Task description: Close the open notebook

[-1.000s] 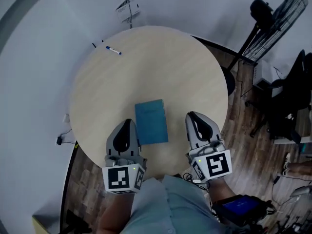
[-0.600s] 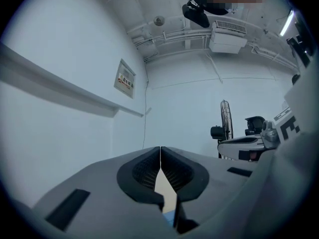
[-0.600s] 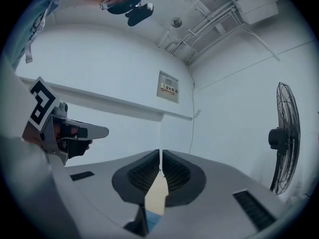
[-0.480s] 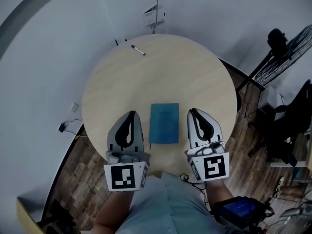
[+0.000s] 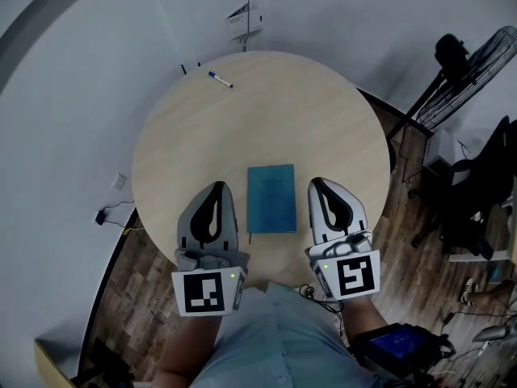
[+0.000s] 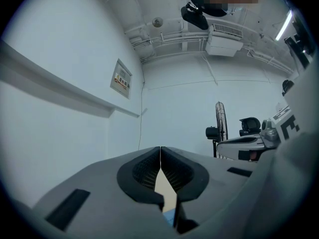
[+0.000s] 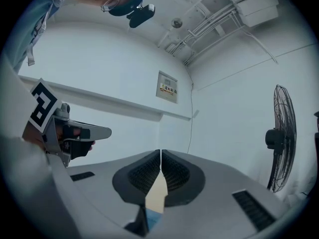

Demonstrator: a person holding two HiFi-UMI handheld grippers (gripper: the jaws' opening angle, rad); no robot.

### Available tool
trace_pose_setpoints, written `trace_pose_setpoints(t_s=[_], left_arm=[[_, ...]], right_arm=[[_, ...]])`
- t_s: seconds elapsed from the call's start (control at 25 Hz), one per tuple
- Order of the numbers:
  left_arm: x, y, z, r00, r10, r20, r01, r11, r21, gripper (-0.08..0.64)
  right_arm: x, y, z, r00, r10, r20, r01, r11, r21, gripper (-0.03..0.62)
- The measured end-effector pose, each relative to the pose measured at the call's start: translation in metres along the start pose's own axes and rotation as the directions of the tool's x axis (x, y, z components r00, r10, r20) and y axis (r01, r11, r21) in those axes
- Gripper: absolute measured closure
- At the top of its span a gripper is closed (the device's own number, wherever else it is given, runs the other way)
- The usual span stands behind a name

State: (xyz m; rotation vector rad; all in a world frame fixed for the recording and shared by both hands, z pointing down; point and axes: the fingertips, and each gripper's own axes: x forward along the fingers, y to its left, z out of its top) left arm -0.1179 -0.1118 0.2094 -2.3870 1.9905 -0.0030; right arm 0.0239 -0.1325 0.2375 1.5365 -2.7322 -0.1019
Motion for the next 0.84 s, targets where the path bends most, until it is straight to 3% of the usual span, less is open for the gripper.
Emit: trace_pose_setpoints(t_s=[0.4,0.84], left_arm=[[0.0075,-0.007,-0.0037,0.999,-0.029,-0.015,0.03,0.999,0.035,0.54],[0.0072,-0.01,-0.0059,0.999,-0.039,-0.021,0.039,0.999,0.027,0.54]], right_arm=[[-0.0023,-0.006,-0.0066,1.0,-0.014,-0.005,0.014,1.0,0.014,0.545],[-0.0023,-0.0062,-0.0063,1.0,-0.016,-0.005,0.016,1.0,0.015,0.545]])
